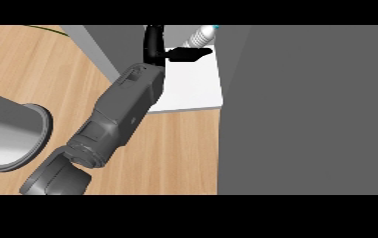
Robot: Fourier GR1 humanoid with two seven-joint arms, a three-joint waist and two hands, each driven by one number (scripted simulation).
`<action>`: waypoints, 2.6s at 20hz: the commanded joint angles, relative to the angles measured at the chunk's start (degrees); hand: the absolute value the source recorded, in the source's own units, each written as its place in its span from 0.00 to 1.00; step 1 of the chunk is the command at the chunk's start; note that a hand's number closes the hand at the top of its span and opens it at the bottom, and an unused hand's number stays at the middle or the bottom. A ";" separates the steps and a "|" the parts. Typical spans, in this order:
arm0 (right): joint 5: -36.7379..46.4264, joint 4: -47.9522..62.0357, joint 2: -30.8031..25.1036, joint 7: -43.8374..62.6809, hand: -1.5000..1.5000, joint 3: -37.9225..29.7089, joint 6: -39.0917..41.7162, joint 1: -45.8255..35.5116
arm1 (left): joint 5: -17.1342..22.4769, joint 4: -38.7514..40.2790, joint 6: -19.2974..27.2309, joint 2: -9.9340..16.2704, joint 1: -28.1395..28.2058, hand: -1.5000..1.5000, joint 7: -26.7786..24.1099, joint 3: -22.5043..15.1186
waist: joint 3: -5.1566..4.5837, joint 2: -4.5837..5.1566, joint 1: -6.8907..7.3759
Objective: Pick up the bottled water, place it into the cabinet and close the cabinet
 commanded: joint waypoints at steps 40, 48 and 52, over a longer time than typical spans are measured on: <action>9.99 -9.91 -8.49 4.27 1.00 7.38 4.41 4.38 | 4.71 -70.85 -10.90 8.33 53.92 1.00 8.43 -23.48 | 0.00 -2.03 4.92; 14.39 -13.50 -12.94 2.82 1.00 11.66 8.29 2.97 | 6.16 -83.68 -12.27 19.36 64.95 0.00 8.68 -19.32 | -0.06 -2.09 5.26; 18.55 -13.94 -12.94 2.52 1.00 16.93 7.83 2.26 | 7.78 -88.58 -12.55 21.68 69.71 0.00 8.07 -17.07 | -0.10 -2.29 4.75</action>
